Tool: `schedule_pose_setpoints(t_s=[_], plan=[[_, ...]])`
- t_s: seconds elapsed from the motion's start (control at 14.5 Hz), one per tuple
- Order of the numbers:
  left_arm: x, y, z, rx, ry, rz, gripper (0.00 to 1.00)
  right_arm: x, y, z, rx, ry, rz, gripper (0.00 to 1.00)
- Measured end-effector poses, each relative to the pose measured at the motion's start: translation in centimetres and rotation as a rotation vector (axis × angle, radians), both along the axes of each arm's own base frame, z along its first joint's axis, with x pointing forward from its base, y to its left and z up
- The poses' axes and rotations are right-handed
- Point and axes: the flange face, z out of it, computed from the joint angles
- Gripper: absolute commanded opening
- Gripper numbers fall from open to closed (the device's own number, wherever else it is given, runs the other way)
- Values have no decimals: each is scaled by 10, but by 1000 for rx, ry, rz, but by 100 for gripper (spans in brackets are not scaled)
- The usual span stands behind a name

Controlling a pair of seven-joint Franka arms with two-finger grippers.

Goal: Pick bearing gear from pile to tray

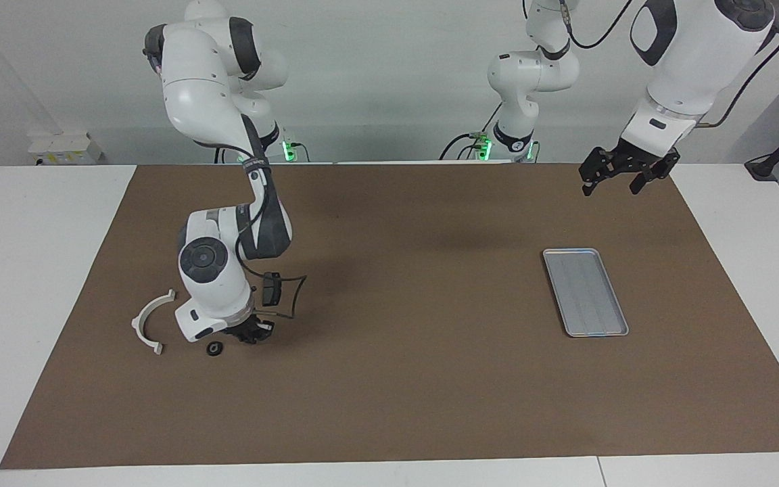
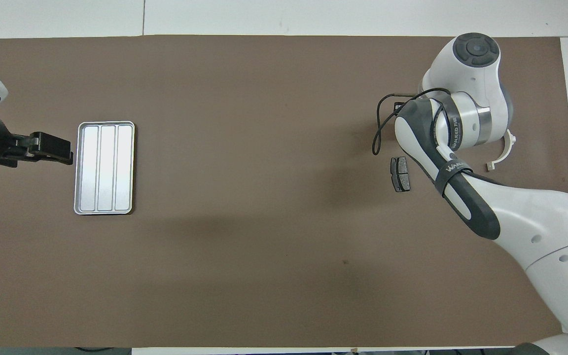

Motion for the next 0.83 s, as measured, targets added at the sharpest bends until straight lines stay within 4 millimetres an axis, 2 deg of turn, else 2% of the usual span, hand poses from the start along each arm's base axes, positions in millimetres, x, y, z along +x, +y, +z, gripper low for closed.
schedule_pose_setpoints(t_s=[0.14,0.28,0.34,0.41,0.55,0.62,0.83], plan=[[0,0,0,0,0,0,100,-9,-3,63,-9,46,47,0],[0,0,0,0,0,0,100,-30,-1,137,-12,66,84,0],[0,0,0,0,0,0,100,-44,5,171,-8,68,100,0],[0,0,0,0,0,0,100,-61,20,202,3,64,123,0],[0,0,0,0,0,0,100,-100,73,253,50,50,94,0],[0,0,0,0,0,0,100,-117,101,266,68,51,40,0],[0,0,0,0,0,0,100,-150,187,273,84,18,-129,0]])
